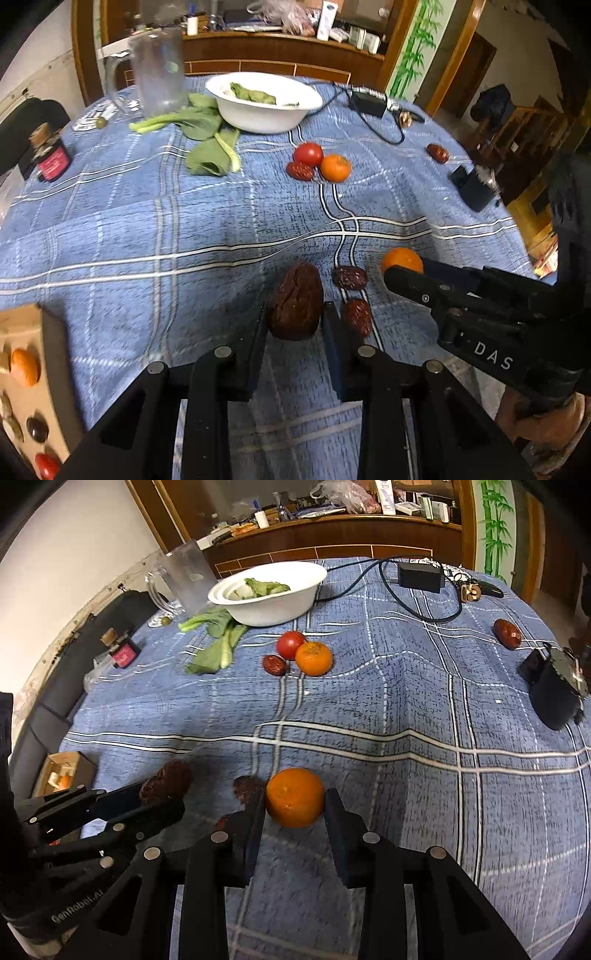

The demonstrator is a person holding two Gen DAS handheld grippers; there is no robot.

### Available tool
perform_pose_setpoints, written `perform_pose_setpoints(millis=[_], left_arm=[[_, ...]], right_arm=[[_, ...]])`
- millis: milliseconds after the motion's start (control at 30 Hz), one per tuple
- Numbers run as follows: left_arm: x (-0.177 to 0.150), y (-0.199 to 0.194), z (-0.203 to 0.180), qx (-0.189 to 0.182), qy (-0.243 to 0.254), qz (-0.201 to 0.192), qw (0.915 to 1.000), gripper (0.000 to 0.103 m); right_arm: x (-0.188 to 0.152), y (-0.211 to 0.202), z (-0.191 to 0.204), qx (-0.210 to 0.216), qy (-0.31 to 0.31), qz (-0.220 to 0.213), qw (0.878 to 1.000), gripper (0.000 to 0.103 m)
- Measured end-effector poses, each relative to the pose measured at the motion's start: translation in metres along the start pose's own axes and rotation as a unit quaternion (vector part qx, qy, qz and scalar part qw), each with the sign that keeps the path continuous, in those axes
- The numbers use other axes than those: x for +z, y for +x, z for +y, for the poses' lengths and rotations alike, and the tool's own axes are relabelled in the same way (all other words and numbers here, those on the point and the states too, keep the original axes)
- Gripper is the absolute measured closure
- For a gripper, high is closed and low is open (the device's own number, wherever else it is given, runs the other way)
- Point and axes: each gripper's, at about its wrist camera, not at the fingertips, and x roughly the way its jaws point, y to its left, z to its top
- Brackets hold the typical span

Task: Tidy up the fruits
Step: 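Carry jujube and orange into the box and open both tools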

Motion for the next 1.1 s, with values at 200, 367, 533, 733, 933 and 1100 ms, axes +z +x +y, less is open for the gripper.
perform_pose_setpoints(millis=[200, 367, 533, 733, 933, 1100], left_arm=[[-0.028, -0.054, 0.024, -0.013, -0.027, -0.025, 0.9992, 0.075], [-0.06, -0.099, 0.073, -0.006, -0.072, -0.035, 0.9968, 0.075], [-0.109, -0.147, 0.141, 0.037, -0.127, -0.037, 0.9906, 0.075], [-0.17, -0.175, 0.212, 0.092, -0.178, -0.005, 0.9797, 0.075], [-0.201, -0.17, 0.241, 0.111, -0.192, 0.02, 0.975, 0.075], [-0.205, -0.168, 0.24, 0.104, -0.175, 0.02, 0.979, 0.074]], right_arm=[[-0.006, -0.027, 0.04, 0.029, -0.012, -0.011, 0.999, 0.068], [-0.015, -0.033, 0.097, 0.062, -0.031, -0.003, 0.998, 0.068], [-0.033, -0.032, 0.17, 0.107, -0.061, 0.015, 0.992, 0.067], [-0.066, -0.016, 0.26, 0.158, -0.119, 0.058, 0.979, 0.067], [-0.102, 0.004, 0.324, 0.168, -0.184, 0.094, 0.964, 0.067], [-0.126, 0.021, 0.343, 0.149, -0.213, 0.117, 0.958, 0.067]])
